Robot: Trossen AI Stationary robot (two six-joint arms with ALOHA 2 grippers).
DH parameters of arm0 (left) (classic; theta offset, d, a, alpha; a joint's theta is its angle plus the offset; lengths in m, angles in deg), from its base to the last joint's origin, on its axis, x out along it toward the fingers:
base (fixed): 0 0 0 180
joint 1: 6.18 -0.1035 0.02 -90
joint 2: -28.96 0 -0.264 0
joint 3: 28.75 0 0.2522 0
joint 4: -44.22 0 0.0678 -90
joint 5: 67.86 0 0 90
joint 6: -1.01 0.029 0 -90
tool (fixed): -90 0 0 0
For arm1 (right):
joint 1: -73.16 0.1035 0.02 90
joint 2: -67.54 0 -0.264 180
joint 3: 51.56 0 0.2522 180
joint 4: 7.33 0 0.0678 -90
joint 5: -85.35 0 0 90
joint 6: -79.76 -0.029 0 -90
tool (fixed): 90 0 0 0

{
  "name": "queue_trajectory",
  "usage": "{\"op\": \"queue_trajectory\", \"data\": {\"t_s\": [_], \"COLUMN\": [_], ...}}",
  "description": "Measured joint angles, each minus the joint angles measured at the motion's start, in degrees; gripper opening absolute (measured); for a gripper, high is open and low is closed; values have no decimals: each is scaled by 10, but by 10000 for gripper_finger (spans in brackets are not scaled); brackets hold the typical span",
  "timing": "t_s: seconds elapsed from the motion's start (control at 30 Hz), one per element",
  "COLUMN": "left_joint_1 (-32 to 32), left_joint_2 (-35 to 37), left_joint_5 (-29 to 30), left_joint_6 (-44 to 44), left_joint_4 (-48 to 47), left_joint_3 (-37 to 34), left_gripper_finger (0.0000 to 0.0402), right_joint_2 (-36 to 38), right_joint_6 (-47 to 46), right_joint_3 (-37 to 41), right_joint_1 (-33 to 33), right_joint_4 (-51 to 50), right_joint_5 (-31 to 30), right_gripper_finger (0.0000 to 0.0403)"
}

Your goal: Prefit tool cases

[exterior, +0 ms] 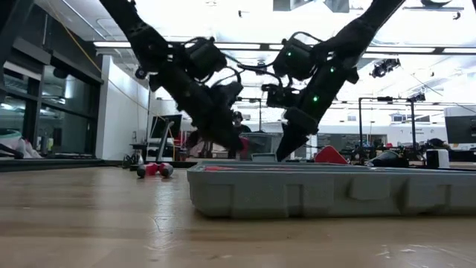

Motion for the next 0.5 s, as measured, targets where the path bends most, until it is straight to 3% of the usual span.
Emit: {"op": "queue_trajectory", "data": {"t_s": [0.2,0.5], "left_joint_1": [44,138], "left_joint_2": [29,26], "left_joint_5": [-5,5], "left_joint_6": [2,-19], "left_joint_4": [9,45], "left_joint_3": [1,1], "left_gripper_finger": [5,5], "right_joint_2": [36,186], "right_joint_6": [-13,-146], "right_joint_3": [21,243], "right_joint_1": [10,55], "right_joint_4": [2,237], "right_joint_5": [-3,-17], "right_gripper_finger": [0,0]}}
